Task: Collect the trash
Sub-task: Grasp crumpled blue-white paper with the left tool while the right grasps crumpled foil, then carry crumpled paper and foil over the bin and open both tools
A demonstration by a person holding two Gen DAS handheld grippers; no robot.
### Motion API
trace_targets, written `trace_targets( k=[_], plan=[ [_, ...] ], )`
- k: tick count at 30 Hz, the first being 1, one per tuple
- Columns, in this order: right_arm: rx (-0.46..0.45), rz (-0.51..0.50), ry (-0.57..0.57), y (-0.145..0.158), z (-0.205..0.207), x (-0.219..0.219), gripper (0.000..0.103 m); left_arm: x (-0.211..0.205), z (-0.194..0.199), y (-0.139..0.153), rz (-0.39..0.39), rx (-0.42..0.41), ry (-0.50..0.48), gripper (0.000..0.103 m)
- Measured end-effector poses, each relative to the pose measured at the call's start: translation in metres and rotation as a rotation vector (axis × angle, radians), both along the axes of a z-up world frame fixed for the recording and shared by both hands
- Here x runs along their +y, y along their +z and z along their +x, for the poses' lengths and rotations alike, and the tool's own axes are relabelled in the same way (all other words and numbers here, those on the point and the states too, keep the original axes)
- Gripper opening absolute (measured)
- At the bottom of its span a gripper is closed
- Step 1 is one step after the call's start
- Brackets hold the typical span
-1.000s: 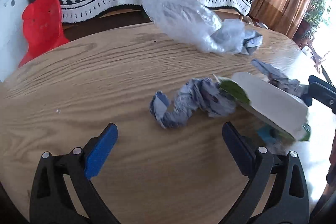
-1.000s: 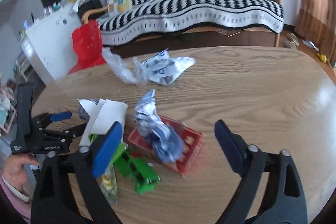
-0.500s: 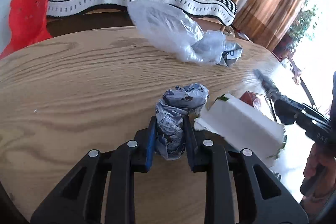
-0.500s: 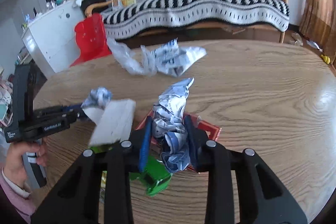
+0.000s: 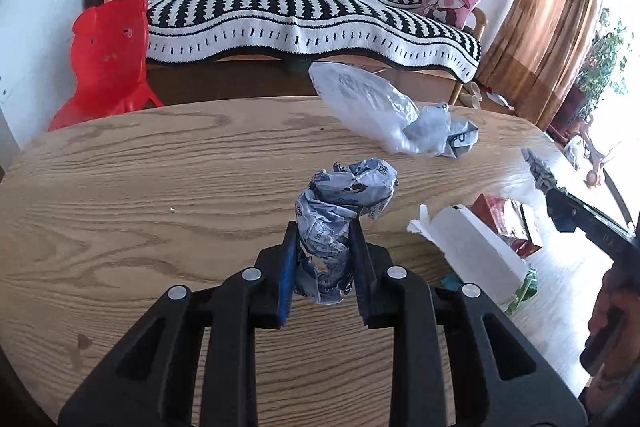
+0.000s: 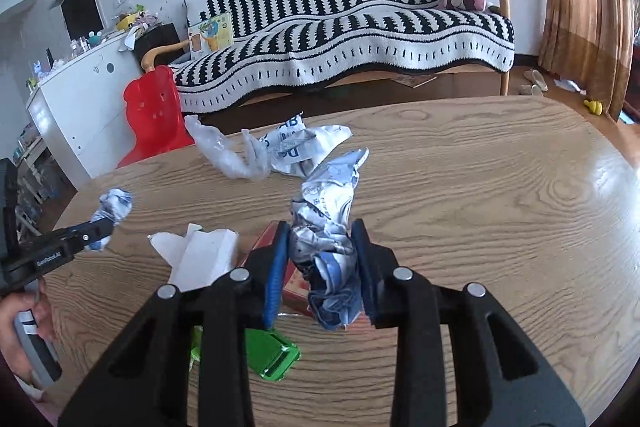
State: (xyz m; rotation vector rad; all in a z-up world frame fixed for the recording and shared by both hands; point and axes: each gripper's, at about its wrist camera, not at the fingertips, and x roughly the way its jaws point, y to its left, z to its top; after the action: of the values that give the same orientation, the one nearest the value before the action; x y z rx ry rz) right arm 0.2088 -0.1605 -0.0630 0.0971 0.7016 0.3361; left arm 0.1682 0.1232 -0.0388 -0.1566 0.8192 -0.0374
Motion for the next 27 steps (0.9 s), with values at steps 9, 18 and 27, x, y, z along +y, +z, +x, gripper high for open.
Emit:
trace_targets(
  k=[9,18,27],
  plan=[
    [-0.013,-0.041,0.004,0.000,0.000,0.005,0.032,-0.002,0.000,-0.002,-0.018,0.013,-0.031,0.024],
    [0.009,0.003,-0.021,-0.002,0.004,-0.004,0.032,-0.004,0.000,-0.002,-0.029,0.013,-0.040,0.024],
    [-0.043,0.107,-0.041,0.025,-0.005,-0.022,0.032,-0.028,-0.020,0.043,-0.119,-0.083,-0.111,0.024]
  ],
)
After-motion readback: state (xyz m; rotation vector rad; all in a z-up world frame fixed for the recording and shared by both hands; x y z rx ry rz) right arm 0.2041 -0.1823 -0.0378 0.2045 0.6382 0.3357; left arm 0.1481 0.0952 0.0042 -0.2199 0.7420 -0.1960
